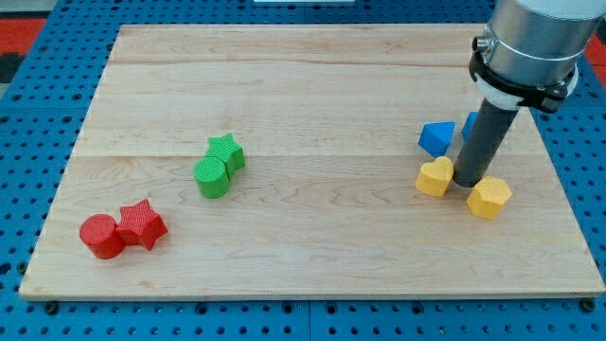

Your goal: Place the blue triangle left to the blue cube

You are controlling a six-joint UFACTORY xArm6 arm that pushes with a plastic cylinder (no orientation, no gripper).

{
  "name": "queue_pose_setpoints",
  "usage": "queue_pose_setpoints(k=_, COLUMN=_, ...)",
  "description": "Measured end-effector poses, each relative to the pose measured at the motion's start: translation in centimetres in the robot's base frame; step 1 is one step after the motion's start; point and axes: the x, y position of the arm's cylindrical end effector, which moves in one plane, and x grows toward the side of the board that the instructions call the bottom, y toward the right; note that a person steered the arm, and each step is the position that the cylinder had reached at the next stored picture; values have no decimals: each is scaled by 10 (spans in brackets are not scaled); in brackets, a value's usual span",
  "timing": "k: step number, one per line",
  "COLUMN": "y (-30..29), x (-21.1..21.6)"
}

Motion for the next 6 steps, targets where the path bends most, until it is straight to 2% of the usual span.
queue_pose_setpoints(k=2, y=-27, x=-45)
queue_pose_setpoints(k=4, y=-40, x=-45)
queue_pose_setpoints(k=6, y=-86, x=-50)
